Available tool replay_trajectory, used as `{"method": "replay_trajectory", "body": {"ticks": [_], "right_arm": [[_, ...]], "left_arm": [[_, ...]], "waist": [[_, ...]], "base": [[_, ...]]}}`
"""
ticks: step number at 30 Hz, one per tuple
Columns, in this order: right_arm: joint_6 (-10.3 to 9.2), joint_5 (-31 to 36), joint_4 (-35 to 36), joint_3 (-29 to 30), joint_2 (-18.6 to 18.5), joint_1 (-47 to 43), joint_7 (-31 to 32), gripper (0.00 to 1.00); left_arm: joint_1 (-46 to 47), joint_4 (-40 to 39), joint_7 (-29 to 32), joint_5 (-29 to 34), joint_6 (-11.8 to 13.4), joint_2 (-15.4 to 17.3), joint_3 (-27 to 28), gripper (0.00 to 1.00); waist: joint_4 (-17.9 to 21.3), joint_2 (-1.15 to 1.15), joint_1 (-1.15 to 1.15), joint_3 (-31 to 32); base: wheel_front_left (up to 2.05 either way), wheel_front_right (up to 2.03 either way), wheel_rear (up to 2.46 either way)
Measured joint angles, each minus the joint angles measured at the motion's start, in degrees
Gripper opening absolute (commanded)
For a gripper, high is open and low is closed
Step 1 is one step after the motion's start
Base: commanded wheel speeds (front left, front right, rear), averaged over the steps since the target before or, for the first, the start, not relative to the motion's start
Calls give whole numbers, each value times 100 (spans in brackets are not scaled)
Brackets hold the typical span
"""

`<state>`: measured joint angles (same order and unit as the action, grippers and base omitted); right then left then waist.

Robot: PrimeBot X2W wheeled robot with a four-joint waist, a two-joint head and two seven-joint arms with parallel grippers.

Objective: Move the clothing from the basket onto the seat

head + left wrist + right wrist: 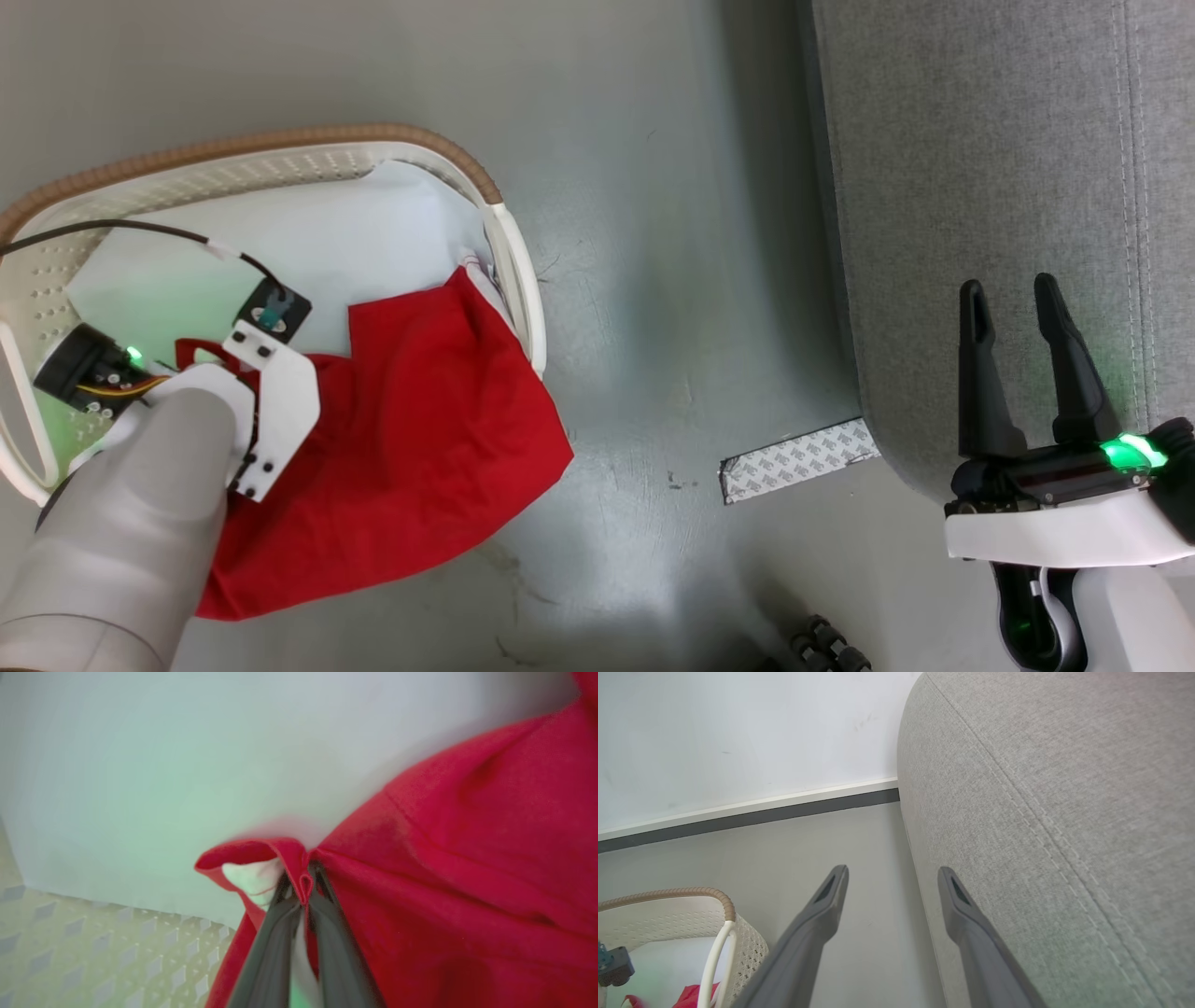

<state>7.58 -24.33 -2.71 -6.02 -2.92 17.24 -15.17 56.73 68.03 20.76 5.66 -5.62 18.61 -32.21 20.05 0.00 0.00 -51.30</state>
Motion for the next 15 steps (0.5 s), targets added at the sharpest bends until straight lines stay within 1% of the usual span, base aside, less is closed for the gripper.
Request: {"method": "replay_trajectory", "body": {"ticks": [7,15], "right_arm": [[0,63,-42,112,0,26,0,100],[0,174,-140,248,0,-1,0,100]], "left_arm": [[1,23,-121,-221,-90,-145,-18,0],[-122,-5,-448,-583,-142,-405,46,0]], "waist": [[-57,0,0,56],[-192,0,0,446]], "base": [[0,0,0],[0,0,0]]}}
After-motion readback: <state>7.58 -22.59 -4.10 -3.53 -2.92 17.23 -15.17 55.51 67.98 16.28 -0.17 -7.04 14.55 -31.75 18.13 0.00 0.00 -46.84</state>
